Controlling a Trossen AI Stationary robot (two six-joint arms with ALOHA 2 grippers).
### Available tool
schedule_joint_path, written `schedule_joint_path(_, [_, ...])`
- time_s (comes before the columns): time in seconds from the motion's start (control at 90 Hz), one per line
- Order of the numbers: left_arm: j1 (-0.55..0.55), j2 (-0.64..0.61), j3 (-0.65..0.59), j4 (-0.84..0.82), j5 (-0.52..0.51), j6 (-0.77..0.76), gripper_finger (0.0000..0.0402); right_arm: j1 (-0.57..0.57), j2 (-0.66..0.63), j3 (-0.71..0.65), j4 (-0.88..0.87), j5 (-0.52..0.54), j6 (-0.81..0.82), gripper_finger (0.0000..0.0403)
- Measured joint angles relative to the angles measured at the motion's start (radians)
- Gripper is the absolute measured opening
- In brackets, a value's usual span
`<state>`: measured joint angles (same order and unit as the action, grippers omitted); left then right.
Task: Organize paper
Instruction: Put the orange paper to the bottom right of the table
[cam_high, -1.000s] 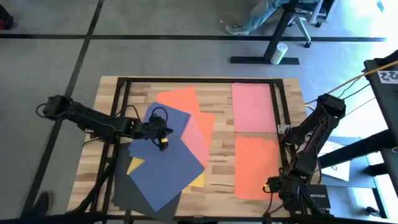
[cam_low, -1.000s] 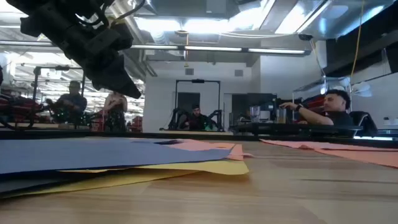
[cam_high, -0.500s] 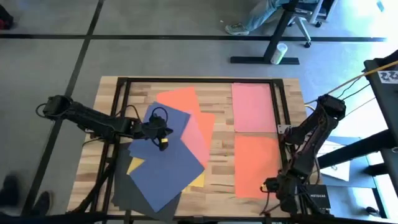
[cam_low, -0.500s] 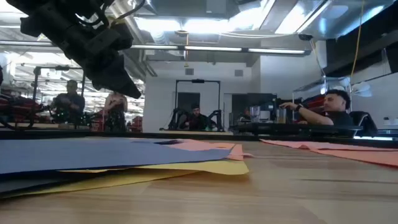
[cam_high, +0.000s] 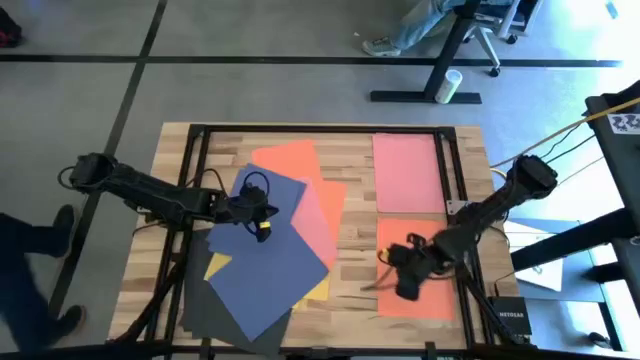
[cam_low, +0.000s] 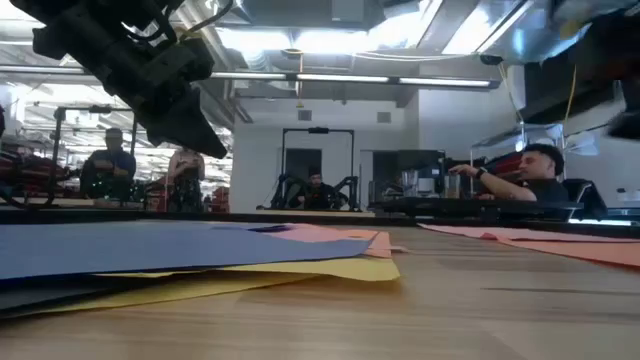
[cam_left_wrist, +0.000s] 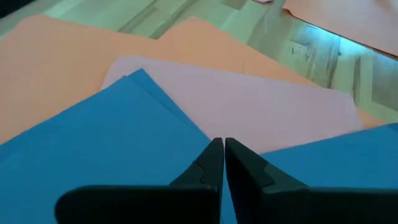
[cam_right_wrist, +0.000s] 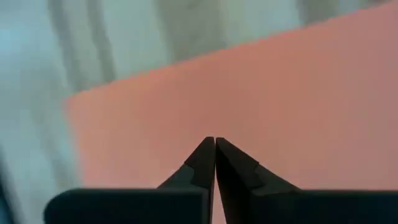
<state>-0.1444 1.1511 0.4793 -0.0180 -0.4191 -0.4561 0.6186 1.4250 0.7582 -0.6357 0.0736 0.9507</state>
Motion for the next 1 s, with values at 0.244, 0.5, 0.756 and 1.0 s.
schedule_joint_path(0.244, [0.0, 0.0, 0.0, -0.003, 0.0, 0.0, 0.0001, -0.098, 0.092, -0.001, 0.061, -0.101, -0.091, 0.0])
schedule_joint_path(0.5, [0.0, 0.0, 0.0, -0.018, 0.0, -0.008, 0.0001, -0.096, 0.171, 0.004, 0.117, -0.227, -0.087, 0.0])
schedule_joint_path(0.756, [0.0, 0.0, 0.0, -0.031, 0.0, -0.015, 0.0001, -0.095, 0.183, 0.016, 0.158, -0.268, -0.093, 0.0])
schedule_joint_path(1.0, [0.0, 0.0, 0.0, -0.032, 0.0, -0.008, 0.0001, -0.095, 0.184, 0.132, 0.028, -0.241, -0.176, 0.0])
